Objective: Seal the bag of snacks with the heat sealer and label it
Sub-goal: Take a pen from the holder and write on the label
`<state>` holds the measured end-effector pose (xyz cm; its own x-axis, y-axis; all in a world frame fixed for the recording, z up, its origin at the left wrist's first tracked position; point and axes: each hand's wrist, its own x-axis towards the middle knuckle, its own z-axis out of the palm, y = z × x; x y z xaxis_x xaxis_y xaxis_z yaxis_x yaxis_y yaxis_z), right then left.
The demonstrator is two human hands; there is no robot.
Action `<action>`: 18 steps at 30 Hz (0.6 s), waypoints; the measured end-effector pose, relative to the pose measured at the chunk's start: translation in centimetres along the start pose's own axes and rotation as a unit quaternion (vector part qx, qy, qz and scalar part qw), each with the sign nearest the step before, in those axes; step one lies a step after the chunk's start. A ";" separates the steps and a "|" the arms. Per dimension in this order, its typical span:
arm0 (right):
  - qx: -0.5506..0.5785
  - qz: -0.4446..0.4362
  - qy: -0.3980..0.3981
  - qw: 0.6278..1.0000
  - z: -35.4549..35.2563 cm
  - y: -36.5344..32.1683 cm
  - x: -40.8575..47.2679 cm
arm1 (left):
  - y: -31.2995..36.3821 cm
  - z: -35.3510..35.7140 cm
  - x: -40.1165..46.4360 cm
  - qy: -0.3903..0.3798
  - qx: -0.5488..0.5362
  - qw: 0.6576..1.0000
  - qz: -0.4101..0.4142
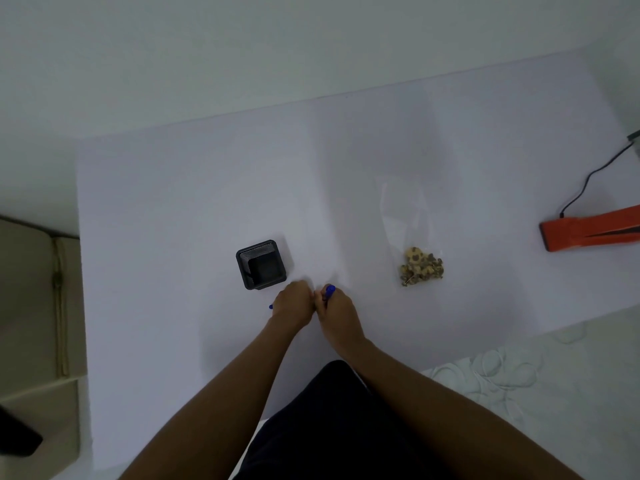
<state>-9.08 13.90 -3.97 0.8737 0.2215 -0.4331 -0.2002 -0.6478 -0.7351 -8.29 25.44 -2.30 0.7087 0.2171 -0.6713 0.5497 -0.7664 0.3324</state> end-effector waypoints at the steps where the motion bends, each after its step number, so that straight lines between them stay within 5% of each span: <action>1: -0.004 0.000 -0.003 1.000 0.1 -0.1 0.0 | 0.0 0.0 -0.1 0.000 0.009 1.000 0.001; 18: -0.007 0.013 0.036 0.999 -0.2 0.3 0.0 | -0.4 0.6 0.4 0.008 -0.016 1.000 0.006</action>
<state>-9.07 13.57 -4.05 0.8985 0.1518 -0.4119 -0.2167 -0.6626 -0.7169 -8.42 25.48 -3.09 0.7218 0.2188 -0.6566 0.5556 -0.7489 0.3612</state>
